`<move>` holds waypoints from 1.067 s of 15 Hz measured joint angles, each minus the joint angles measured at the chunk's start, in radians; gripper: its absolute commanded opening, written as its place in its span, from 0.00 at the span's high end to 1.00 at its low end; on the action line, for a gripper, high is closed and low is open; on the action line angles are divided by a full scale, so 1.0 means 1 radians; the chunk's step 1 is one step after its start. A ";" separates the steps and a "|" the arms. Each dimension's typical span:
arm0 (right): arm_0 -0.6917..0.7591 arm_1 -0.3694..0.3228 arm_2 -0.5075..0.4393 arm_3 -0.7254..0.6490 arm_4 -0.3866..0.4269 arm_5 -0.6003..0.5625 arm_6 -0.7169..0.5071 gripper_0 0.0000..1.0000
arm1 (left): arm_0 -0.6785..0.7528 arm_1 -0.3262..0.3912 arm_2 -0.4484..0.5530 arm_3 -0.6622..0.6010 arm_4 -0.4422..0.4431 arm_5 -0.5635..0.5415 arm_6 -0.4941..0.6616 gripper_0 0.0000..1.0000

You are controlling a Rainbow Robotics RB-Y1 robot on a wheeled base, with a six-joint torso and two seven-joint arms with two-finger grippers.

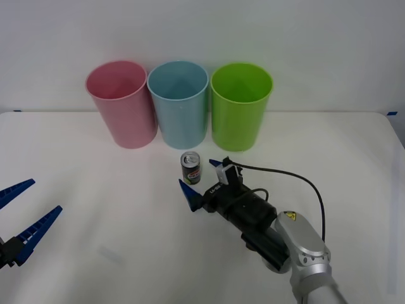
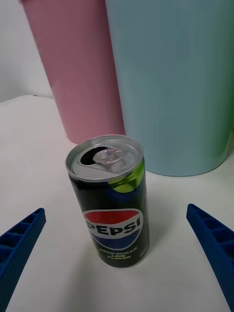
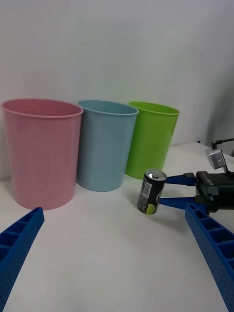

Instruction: Grasp the object on the table and drop it into the matching bin: aluminum can to the light blue bin, PET bottle to the pink bin.

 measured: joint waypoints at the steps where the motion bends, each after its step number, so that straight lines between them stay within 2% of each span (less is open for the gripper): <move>1: -0.013 0.000 0.000 0.017 0.000 0.010 0.005 0.00 | 0.000 0.000 0.000 0.000 0.000 0.000 0.000 0.00; 6: -0.083 0.001 0.002 0.102 0.001 0.054 0.027 0.00 | 0.000 0.000 0.000 0.000 0.000 0.000 0.000 0.00; 14: -0.104 0.001 0.028 0.111 0.000 0.101 0.033 0.00 | 0.000 0.000 0.000 0.000 0.000 0.000 0.000 0.00; 15: -0.104 0.001 0.028 0.111 0.000 0.101 0.033 0.05 | 0.000 0.000 0.000 0.000 0.000 0.000 0.000 0.00; 16: -0.104 0.001 0.028 0.111 -0.001 0.102 0.033 0.83 | 0.000 0.000 0.000 0.000 0.000 0.000 0.000 0.00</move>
